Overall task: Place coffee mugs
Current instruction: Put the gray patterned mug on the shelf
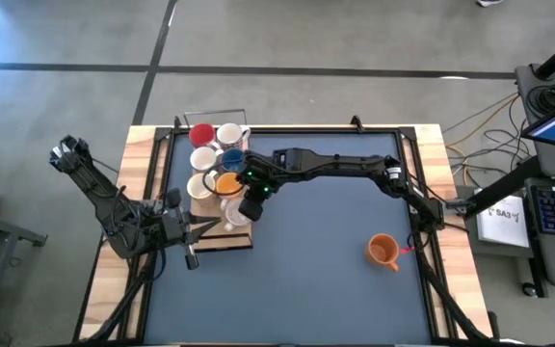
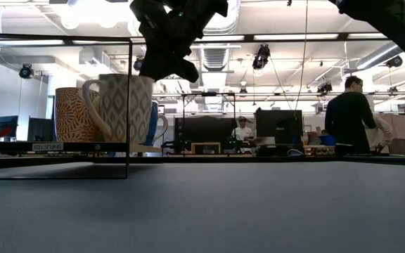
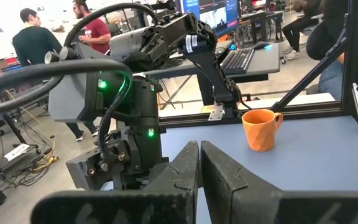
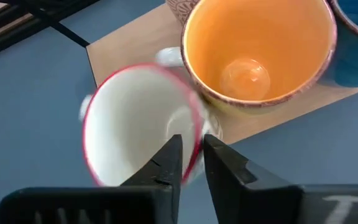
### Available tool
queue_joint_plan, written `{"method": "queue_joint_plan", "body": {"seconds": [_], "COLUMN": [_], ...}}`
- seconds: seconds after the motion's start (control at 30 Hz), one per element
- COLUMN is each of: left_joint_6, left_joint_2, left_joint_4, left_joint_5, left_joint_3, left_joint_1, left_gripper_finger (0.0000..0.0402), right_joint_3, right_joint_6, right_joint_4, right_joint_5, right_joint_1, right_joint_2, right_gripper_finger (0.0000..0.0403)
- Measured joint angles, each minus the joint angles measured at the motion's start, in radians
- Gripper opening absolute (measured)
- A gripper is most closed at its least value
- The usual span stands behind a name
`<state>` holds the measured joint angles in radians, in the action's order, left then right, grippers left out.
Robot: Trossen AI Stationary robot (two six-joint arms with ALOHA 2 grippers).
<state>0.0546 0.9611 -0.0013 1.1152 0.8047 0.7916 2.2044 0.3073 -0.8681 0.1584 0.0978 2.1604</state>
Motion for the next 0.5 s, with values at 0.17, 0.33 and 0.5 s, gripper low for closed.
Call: {"method": "queue_joint_plan", "body": {"seconds": [0.17,0.33,0.5], "left_joint_6": [0.000,0.000,0.000], "left_joint_2": [0.000,0.000,0.000], "left_joint_4": [0.000,0.000,0.000], "left_joint_5": [0.000,0.000,0.000], "left_joint_3": [0.000,0.000,0.000], "left_joint_1": [0.000,0.000,0.000], "left_gripper_finger": [0.0000,0.0000,0.0000], "right_joint_3": [0.000,0.000,0.011], "right_joint_6": [0.000,0.000,-0.001], "right_joint_4": [0.001,0.027,0.035], "right_joint_5": [0.000,-0.001,-0.001], "right_joint_1": [0.000,0.000,0.003], "right_joint_2": [-0.001,-0.001,-0.003], "right_gripper_finger": [0.0086,0.0103,0.0106]}}
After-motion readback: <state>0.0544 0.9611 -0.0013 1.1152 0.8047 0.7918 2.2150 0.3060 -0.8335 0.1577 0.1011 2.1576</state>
